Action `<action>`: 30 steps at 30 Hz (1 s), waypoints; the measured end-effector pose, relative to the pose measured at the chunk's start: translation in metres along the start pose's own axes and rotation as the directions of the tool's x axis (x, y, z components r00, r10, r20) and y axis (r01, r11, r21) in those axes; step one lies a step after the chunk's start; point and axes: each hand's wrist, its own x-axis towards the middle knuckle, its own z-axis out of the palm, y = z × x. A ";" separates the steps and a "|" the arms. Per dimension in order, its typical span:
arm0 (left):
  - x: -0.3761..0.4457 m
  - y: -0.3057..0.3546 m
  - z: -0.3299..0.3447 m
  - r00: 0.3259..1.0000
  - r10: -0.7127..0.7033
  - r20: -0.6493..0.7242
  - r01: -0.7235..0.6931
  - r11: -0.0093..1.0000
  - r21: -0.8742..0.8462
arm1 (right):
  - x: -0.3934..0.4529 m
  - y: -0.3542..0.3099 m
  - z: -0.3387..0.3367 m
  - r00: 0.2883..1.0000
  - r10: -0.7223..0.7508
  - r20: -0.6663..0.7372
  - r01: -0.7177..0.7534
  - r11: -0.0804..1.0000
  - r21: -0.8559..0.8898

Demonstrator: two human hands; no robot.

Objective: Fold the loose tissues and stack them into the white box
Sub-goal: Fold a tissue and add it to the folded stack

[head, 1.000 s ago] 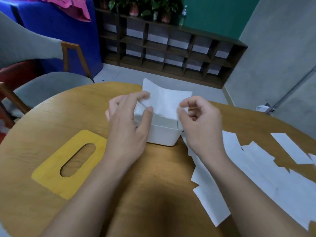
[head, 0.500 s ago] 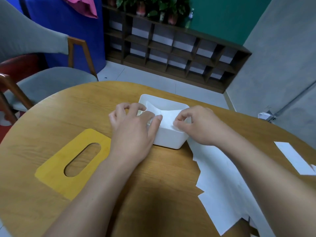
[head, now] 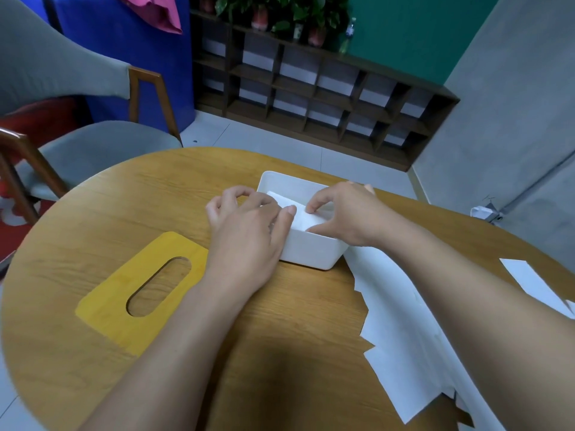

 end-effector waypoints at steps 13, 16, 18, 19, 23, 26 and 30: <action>-0.029 0.057 -0.013 0.941 0.331 -0.075 -0.339 0.927 -0.158 | -0.102 0.020 -0.012 0.965 0.130 -0.225 -0.032 0.919 0.392; -0.050 0.078 -0.006 0.933 0.360 0.015 -0.341 0.897 -0.281 | -0.149 0.031 -0.003 0.956 0.161 -0.246 -0.041 0.901 0.431; -0.066 0.088 0.001 0.919 0.378 0.110 -0.321 0.881 -0.347 | -0.177 0.044 0.010 0.948 0.210 -0.237 -0.084 0.888 0.452; -0.073 0.092 0.005 0.914 0.371 0.162 -0.292 0.882 -0.371 | -0.188 0.052 0.018 0.943 0.238 -0.234 -0.111 0.886 0.451; -0.094 0.102 0.025 0.884 0.337 0.324 -0.209 0.905 -0.371 | -0.214 0.074 0.052 0.935 0.298 -0.192 -0.209 0.901 0.381; -0.098 0.101 0.035 0.866 0.320 0.383 -0.203 0.927 -0.316 | -0.218 0.082 0.070 0.935 0.292 -0.202 -0.217 0.920 0.326; -0.103 0.101 0.043 0.827 0.335 0.451 -0.296 0.942 -0.157 | -0.225 0.094 0.089 0.924 0.300 -0.238 -0.222 0.927 0.303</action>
